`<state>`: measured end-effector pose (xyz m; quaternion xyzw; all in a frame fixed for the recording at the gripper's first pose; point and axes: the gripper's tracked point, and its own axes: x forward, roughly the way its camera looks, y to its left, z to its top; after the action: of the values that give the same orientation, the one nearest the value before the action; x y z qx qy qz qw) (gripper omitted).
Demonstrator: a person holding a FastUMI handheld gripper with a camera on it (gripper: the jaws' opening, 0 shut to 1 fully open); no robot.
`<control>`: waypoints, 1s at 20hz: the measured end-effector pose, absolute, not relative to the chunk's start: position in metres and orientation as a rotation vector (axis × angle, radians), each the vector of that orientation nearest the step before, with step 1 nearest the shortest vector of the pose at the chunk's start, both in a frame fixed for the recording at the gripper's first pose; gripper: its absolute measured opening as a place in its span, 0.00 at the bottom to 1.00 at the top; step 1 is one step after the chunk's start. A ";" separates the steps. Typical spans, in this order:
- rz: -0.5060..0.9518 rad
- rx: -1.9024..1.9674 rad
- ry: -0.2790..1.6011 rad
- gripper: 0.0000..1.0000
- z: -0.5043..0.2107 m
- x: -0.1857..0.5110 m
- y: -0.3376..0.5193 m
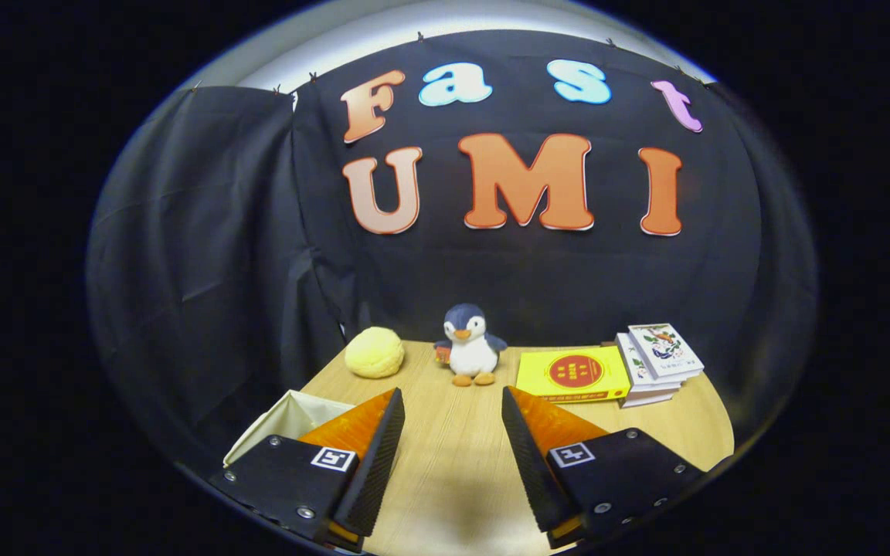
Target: Open the storage box then place both shoes into the box .Put the left shoe in first, then the right shoe, with the right side of both shoes facing outward in a uniform manner.
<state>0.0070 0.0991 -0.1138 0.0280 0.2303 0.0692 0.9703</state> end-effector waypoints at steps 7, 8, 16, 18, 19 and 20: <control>0.061 -0.029 0.219 0.90 -0.065 0.013 0.024; 0.051 -0.041 0.191 0.92 -0.059 0.012 0.017; -0.015 -0.050 0.100 0.94 -0.038 0.003 -0.014; -0.027 -0.039 0.107 0.94 -0.039 0.001 -0.021; -0.034 -0.033 0.111 0.94 -0.040 -0.002 -0.025; -0.028 -0.032 0.107 0.95 -0.039 -0.003 -0.025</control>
<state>-0.0030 -0.0251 -0.0385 -0.0158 0.0533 -0.0138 0.9984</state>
